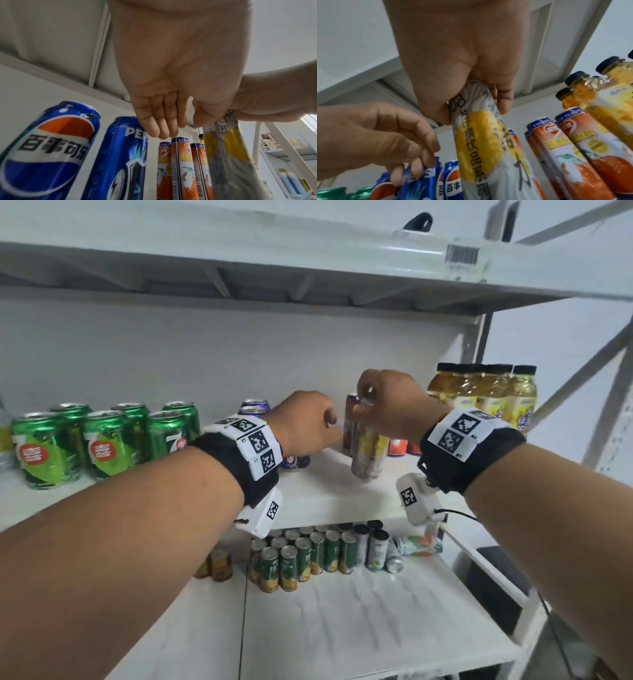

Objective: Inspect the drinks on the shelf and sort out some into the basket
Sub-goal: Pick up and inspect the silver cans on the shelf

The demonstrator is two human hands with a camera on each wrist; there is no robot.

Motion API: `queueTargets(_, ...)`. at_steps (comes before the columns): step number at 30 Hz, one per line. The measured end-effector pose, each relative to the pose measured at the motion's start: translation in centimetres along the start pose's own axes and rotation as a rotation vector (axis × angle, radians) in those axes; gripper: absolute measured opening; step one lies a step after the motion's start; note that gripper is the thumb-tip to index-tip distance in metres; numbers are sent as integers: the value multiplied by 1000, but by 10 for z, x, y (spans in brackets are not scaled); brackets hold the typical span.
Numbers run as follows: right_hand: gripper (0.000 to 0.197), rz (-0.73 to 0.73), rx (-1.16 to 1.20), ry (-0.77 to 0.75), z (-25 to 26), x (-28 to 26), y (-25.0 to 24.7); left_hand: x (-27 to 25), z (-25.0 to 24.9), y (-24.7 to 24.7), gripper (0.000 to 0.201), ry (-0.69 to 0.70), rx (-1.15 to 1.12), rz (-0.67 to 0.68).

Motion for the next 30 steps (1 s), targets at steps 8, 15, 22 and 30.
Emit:
queueTargets(8, 20, 44, -58, -13, -17, 9, 10, 8, 3, -12, 18, 10, 89, -10)
queueTargets(15, 38, 6, -147, -171, 57, 24, 10, -27, 25, -72, 19, -46, 159, -46)
queueTargets(22, 37, 48, 111, -431, 205, 48, 48, -127, 102, -165, 20, -218, 348, -104)
queueTargets(30, 37, 72, 225, -674, 395, 62, 101, -268, 223, -267, 23, -459, 473, -115)
Point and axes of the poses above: each hand's wrist, its own x-axis towards the middle knuckle, its own y-axis out of the palm, z = x × y, the point moved 2 cm from there along x, towards the middle knuckle, and after that the axes turned 6 degrees about z, right-handed, at the moved point
